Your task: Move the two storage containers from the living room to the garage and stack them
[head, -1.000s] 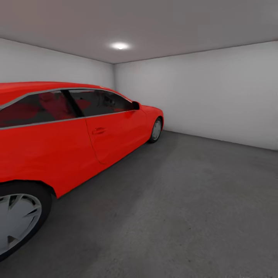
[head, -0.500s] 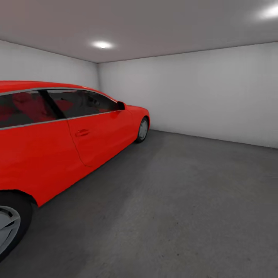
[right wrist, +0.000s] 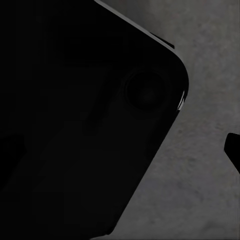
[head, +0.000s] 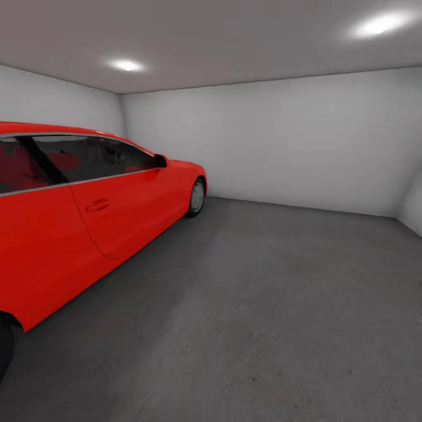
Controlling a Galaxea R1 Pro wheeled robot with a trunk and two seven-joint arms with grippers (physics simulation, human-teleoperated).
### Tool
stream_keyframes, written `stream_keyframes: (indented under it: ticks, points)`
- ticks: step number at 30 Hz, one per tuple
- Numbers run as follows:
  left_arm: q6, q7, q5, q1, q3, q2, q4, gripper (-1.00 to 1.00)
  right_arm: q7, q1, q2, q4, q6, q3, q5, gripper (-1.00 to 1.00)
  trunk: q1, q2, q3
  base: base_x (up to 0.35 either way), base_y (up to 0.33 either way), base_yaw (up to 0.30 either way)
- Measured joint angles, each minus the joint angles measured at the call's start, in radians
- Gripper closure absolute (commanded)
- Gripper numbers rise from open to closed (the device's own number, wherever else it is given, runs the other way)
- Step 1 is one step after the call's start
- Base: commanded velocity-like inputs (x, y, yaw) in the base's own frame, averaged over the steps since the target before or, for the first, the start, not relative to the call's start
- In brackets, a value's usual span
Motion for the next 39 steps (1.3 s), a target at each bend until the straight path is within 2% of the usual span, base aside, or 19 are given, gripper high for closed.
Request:
stream_keyframes:
  ticks: [39]
  points:
    - [0.000, 0.000, 0.000, 0.000, 0.000, 0.000, 0.000, -1.00, 0.000, 0.000, -0.001, 0.000, 0.000, 0.000, -0.001, -1.00, 0.000, 0.000, 0.000, 0.000, 0.000, -0.246]
